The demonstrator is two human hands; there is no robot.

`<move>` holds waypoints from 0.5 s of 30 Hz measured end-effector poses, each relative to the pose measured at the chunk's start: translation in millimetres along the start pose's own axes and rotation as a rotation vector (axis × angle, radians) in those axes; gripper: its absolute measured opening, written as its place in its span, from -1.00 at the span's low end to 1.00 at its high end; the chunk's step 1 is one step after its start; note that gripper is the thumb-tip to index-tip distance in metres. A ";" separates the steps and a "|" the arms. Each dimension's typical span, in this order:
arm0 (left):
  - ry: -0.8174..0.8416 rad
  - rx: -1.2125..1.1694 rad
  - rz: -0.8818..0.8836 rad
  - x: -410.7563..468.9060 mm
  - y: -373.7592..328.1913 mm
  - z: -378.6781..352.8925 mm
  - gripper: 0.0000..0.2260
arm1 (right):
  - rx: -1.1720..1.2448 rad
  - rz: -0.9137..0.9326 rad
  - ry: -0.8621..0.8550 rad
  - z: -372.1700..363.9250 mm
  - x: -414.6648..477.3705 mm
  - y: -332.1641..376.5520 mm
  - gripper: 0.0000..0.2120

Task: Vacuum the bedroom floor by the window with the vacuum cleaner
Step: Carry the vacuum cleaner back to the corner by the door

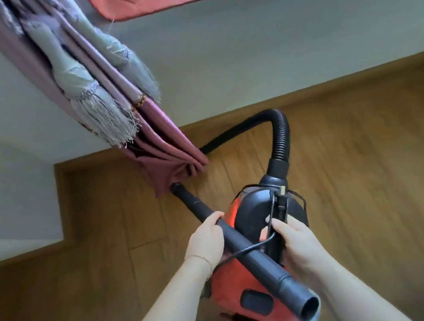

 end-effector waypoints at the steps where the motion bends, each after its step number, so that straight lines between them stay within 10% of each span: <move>1: 0.057 0.056 0.028 -3.1 -3.9 -13.7 -0.65 | 0.041 -0.002 -0.019 10.3 -3.3 6.1 -0.83; 4: 0.212 0.374 -0.086 4.9 -23.5 -55.3 -0.28 | 0.068 0.020 -0.058 43.9 -8.9 25.9 -0.82; 10: 0.129 1.249 -0.460 -25.2 -107.3 -123.0 -0.53 | -0.005 0.061 -0.151 112.5 -7.3 59.7 -0.79; 15: 0.349 1.494 -0.756 -34.7 -142.8 -196.8 -0.60 | -0.005 0.019 -0.232 180.5 -6.7 71.9 -0.85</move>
Point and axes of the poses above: each hand's wrist, its own x-axis towards the middle knuckle, its own z-axis out of the back of the hand, y = z × x, the point moved 9 cm from there along x, towards the middle knuckle, and after that the axes turned 12 degrees about -x, right-handed, at the moved point
